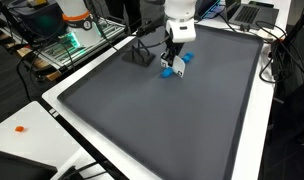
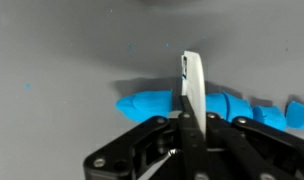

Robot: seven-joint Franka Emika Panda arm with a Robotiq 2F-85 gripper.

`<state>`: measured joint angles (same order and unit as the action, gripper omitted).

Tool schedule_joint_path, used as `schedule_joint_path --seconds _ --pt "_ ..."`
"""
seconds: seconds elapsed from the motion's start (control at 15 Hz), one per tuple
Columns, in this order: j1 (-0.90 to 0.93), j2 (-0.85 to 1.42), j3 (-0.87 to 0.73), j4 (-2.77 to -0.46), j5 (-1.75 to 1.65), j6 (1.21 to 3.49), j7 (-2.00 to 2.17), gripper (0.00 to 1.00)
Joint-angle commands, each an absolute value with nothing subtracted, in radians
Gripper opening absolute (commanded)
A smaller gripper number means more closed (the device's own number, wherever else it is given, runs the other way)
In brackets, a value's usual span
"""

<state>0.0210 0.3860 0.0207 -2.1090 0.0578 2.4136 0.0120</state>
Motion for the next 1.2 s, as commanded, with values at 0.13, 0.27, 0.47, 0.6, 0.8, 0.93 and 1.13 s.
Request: schedule_joint_path --seconds 0.13,0.27,0.47,0.6,0.8,0.93,1.13 --pt "0.015 0.380 0.027 -2.135 0.067 2.429 0.006 0.01" --pt "0.019 0.358 0.020 -2.137 0.059 2.421 0.024 0.01" --pt "0.023 0.325 0.013 -2.147 0.055 2.418 0.052 0.01" --pt "0.024 0.293 0.010 -2.157 0.054 2.413 0.070 0.01" --pt "0.020 0.234 0.011 -2.192 0.065 2.422 0.086 0.01" --pt "0.018 0.189 0.013 -2.222 0.085 2.433 0.109 0.01" --pt "0.037 0.118 0.002 -2.271 0.070 2.437 0.259 0.01"
